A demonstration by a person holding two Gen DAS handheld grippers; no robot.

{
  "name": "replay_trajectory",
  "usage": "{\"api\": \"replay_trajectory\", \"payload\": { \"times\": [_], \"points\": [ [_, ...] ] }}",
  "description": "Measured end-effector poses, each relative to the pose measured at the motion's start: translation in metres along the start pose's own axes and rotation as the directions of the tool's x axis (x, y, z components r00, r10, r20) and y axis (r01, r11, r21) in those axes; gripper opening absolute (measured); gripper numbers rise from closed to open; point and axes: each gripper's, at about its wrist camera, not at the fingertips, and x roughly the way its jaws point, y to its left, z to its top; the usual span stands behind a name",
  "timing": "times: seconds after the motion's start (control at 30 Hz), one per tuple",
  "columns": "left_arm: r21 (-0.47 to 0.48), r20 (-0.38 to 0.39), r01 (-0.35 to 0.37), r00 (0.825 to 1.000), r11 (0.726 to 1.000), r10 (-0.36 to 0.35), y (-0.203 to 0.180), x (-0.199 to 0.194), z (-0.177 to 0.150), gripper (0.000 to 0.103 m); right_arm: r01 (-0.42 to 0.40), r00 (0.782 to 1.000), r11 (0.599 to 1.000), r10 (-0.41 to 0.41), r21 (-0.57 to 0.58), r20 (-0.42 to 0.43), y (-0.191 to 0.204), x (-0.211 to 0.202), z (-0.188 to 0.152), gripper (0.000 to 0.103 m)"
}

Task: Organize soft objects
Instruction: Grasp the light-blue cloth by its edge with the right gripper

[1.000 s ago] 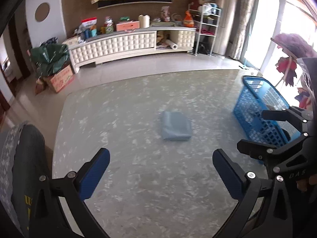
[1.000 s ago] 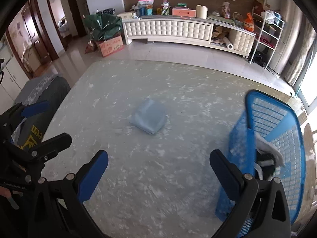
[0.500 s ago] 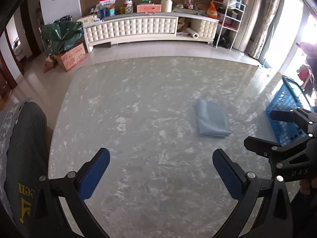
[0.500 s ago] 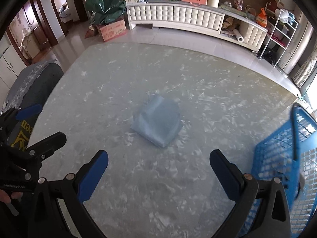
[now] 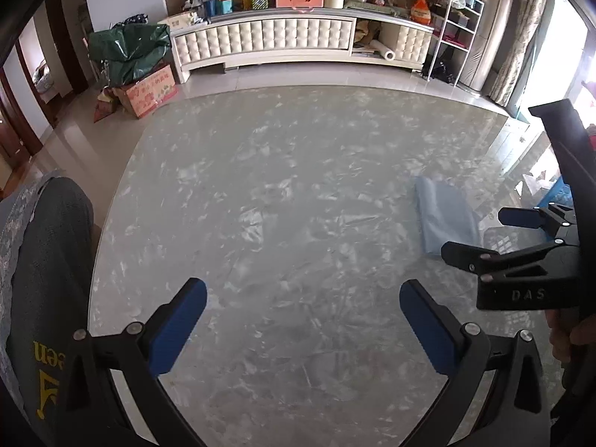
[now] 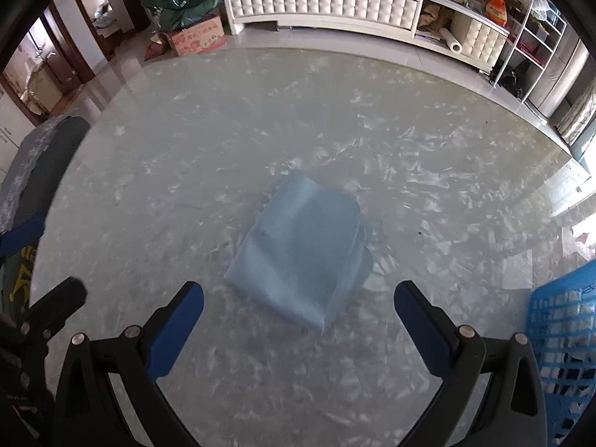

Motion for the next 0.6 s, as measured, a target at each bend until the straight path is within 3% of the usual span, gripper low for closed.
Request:
{"api": "replay_trajectory", "payload": {
  "times": [0.13, 0.23, 0.37, 0.47, 0.6],
  "points": [
    [0.006, 0.015, 0.004, 1.0, 1.0, -0.004, 0.003, 0.004, 0.001, 0.103, 0.014, 1.0, 1.0, -0.014, 0.005, -0.025, 0.002, 0.014, 0.003, 0.092],
    [0.002, 0.019, 0.008, 1.0, 1.0, -0.008, 0.005, 0.008, 0.002, 0.103, 0.016, 0.999, 1.0, -0.016, 0.007, -0.043, 0.002, 0.022, 0.003, 0.089],
    [0.002, 0.017, 0.012, 1.0, 1.0, -0.012, 0.002, 0.012, 0.005, 0.103, 0.018, 1.0, 1.0, -0.019, -0.013, -0.019, 0.007, 0.025, 0.005, 0.08],
    [0.014, 0.011, 0.015, 1.0, 1.0, -0.015, -0.002, 0.013, 0.005, 0.103, 0.01, 1.0, 1.0, -0.01, -0.021, -0.006, 0.01, 0.023, 0.004, 0.067],
    [0.017, 0.015, 0.025, 1.0, 1.0, -0.026, -0.003, 0.012, 0.007, 0.103, -0.015, 1.0, 0.998, 0.016, -0.054, 0.006, 0.02, 0.019, 0.0, 0.042]
  ]
}}
